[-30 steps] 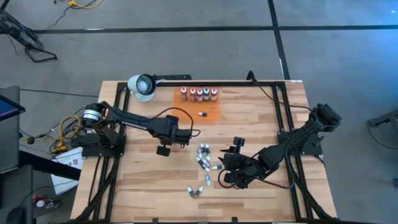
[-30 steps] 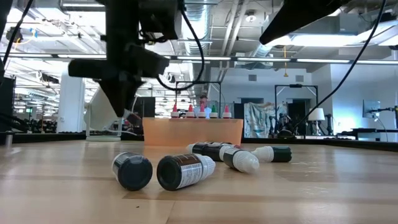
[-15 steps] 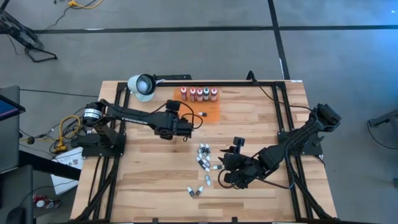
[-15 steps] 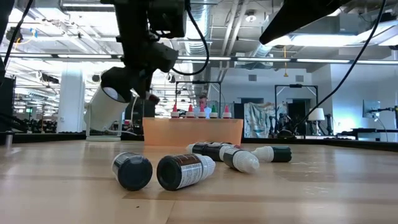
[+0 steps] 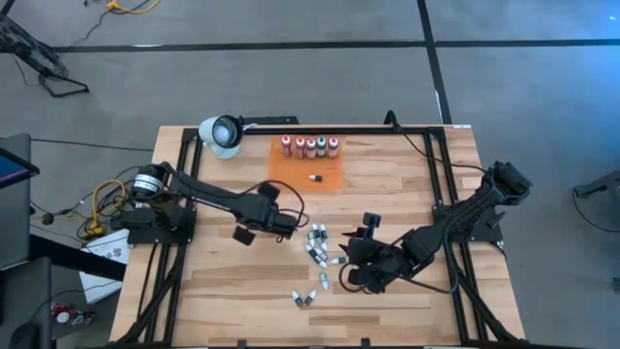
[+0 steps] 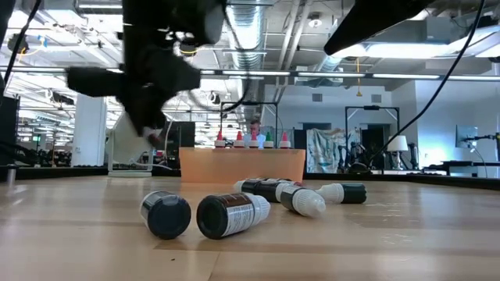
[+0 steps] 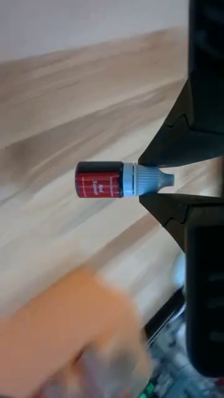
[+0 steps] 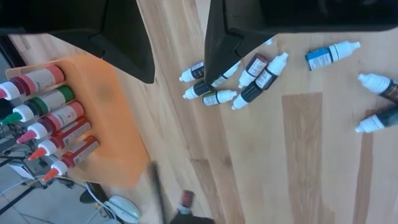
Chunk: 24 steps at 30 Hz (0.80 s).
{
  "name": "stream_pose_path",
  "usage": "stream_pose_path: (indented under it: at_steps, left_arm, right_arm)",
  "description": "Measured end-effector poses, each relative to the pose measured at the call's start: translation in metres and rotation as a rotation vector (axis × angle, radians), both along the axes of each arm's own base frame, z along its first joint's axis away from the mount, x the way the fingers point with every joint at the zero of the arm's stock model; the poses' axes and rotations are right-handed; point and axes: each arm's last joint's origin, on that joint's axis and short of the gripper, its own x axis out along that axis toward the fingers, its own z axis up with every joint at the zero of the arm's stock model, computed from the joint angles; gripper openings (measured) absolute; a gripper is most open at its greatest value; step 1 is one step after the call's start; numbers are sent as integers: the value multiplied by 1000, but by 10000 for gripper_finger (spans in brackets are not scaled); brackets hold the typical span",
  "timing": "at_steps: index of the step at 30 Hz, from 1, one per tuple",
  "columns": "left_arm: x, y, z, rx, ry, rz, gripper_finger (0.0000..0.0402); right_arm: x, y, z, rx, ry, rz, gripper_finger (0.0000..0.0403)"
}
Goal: Pick & Place food coloring
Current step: Put the small red food coloring bottle into the orange bin
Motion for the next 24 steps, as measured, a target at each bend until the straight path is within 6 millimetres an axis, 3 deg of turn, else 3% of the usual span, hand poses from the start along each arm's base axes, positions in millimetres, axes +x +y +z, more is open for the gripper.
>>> stream_pose_path:
  at_steps: [8,14,24]
  left_arm:
    - [-10,-12,-42,11,391,104,57]
    - [-5,-18,-74,0,502,108,57]
    - [1,-18,-74,-1,468,106,79]
  right_arm:
    - [6,-6,1,35,-7,-12,134]
    - [6,-7,0,56,7,-1,134]
    - [6,-7,0,58,17,4,134]
